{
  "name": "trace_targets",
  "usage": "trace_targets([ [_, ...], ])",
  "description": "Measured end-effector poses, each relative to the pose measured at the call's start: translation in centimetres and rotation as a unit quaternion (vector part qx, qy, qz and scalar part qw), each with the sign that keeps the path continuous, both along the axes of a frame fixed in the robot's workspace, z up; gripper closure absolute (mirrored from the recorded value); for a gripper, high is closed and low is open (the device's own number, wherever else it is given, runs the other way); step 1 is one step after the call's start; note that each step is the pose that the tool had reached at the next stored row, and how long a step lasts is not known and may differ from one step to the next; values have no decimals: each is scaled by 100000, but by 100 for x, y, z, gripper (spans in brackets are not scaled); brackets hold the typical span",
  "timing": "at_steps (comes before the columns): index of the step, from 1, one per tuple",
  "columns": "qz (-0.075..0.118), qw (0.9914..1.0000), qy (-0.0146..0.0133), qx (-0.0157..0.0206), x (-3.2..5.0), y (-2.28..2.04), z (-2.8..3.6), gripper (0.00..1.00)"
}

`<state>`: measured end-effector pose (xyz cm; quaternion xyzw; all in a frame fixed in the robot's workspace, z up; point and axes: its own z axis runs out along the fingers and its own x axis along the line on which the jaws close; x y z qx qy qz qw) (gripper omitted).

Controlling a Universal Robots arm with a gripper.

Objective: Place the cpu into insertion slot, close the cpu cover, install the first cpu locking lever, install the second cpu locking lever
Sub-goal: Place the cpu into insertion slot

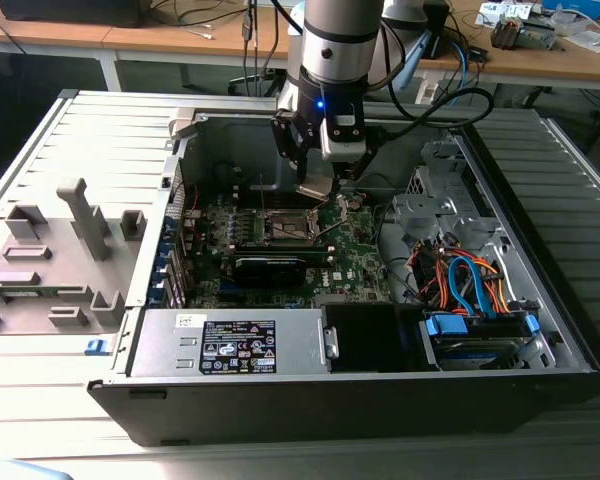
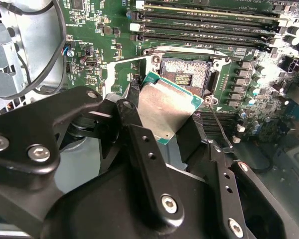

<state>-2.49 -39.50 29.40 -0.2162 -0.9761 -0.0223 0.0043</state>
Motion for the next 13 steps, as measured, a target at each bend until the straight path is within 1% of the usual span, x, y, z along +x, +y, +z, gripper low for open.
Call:
trace_targets([
  [13,-565,99998,3,-1,0,0,-1,45],
])
